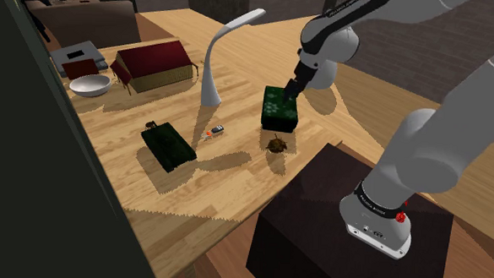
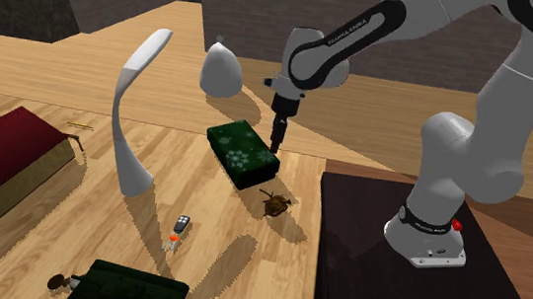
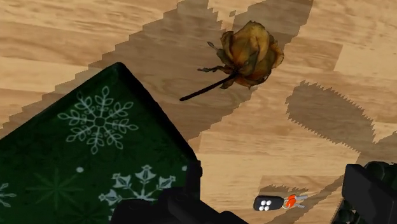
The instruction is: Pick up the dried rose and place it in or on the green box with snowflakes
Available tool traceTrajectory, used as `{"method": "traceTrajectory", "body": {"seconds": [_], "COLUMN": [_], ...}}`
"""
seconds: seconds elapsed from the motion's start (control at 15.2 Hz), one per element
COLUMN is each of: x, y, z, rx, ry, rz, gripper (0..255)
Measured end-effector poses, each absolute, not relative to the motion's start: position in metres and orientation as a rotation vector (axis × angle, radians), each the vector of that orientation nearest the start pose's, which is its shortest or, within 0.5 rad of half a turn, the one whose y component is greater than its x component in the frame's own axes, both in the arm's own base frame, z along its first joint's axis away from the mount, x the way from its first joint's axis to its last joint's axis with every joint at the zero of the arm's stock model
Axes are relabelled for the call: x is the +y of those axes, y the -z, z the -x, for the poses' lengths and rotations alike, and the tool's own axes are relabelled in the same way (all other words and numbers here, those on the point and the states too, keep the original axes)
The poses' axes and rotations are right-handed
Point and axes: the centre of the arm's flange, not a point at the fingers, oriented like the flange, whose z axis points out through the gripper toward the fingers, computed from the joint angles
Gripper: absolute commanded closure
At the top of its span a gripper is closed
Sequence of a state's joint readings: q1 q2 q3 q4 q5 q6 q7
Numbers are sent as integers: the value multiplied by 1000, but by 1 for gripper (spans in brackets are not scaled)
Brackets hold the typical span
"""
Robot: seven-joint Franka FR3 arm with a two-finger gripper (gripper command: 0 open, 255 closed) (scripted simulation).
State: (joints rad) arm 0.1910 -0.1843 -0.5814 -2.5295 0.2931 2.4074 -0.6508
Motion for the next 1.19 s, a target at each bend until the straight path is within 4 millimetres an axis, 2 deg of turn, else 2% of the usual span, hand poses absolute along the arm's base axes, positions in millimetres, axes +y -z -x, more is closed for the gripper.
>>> {"method": "traceTrajectory", "body": {"seconds": [0.33, 0.46, 0.86, 1.19], "x": [-189, -191, -183, -180], "y": [-275, -261, -228, -222], "z": [-444, -448, -453, -456], "rx": [-107, -114, -117, -117], "ry": [254, 261, 264, 265], "rz": [2817, 2806, 2802, 2801], "gripper": [0, 0, 0, 0]}}
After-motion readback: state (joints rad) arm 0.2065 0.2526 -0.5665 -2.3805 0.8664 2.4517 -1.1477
